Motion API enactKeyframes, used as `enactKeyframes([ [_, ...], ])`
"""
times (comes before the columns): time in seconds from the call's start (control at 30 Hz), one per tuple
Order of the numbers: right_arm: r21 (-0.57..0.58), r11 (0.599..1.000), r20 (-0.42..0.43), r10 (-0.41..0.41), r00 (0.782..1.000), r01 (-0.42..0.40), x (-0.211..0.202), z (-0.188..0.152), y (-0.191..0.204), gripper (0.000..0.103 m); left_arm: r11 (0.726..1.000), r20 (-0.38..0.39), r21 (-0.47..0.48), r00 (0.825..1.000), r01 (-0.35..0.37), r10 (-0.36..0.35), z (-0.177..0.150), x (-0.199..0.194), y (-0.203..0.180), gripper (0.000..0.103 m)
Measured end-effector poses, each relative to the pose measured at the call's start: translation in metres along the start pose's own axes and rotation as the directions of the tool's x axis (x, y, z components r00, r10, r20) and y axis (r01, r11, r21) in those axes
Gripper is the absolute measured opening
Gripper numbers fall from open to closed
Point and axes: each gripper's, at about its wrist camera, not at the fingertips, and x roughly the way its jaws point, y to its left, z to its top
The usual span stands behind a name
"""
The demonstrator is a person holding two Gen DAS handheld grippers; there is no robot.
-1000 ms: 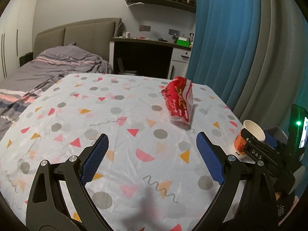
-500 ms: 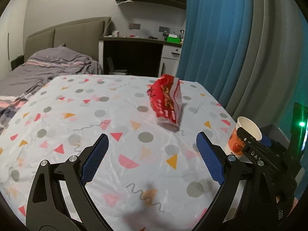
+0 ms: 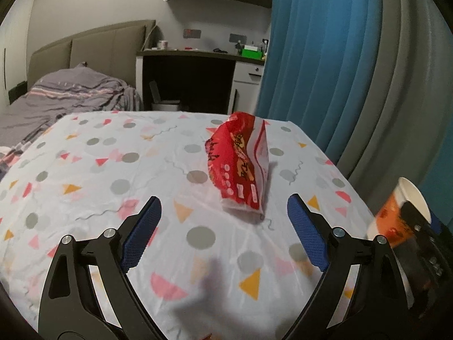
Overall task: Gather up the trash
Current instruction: 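Grasp the red snack bag with the left tool while the right tool grasps the white-orange cup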
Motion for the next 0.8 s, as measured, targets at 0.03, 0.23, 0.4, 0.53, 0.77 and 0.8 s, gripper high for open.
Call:
enactKeyframes([
  [0.03,0.013,1.0,0.002,0.0,1.0,0.0,0.0,0.001,-0.003,0.062,1.0,-0.007,-0.01,1.0,0.004,-0.004,0.002,0.007,0.001,0.087],
  [0.23,0.03,1.0,0.014,0.003,1.0,-0.004,-0.002,0.003,-0.008,0.062,0.999,-0.054,-0.035,0.998,0.025,-0.027,0.01,0.043,0.004,0.075],
  [0.4,0.027,1.0,0.023,0.006,1.0,-0.007,-0.002,0.005,-0.008,0.062,0.997,-0.126,-0.059,0.99,0.057,-0.064,0.008,0.071,0.005,0.058],
  [0.53,0.03,1.0,0.016,0.004,1.0,-0.004,0.002,0.004,-0.008,0.062,0.994,-0.143,-0.067,0.985,0.088,-0.097,0.007,0.08,0.005,0.045],
  [0.77,0.043,0.999,0.022,-0.009,1.0,0.008,-0.001,0.003,-0.011,0.062,0.992,-0.157,-0.058,0.98,0.114,-0.122,0.006,0.082,0.001,0.017],
  [0.8,0.044,0.999,0.022,-0.009,1.0,0.009,-0.001,0.003,-0.011,0.062,0.991,-0.157,-0.058,0.98,0.117,-0.125,0.005,0.082,0.001,0.015],
])
